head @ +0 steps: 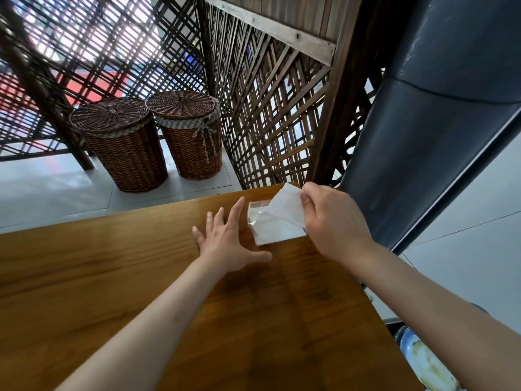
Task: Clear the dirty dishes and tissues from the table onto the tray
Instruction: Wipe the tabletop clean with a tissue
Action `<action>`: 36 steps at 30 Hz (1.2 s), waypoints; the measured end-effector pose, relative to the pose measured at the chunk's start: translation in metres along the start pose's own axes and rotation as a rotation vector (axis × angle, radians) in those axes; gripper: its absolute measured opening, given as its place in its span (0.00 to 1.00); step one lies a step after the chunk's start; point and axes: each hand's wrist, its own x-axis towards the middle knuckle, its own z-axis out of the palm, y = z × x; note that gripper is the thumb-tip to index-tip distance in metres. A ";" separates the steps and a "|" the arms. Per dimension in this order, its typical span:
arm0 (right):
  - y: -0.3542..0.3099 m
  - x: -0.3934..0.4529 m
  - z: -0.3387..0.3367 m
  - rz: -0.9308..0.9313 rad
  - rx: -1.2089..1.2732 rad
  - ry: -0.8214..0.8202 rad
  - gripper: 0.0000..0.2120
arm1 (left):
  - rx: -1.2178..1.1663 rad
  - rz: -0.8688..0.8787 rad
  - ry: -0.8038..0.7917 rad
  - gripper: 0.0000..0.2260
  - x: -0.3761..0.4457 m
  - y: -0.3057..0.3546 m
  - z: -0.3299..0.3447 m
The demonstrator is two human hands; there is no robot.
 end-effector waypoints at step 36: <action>-0.016 -0.114 0.039 0.022 -0.135 -0.187 0.12 | 0.147 0.027 0.091 0.41 -0.169 -0.064 -0.010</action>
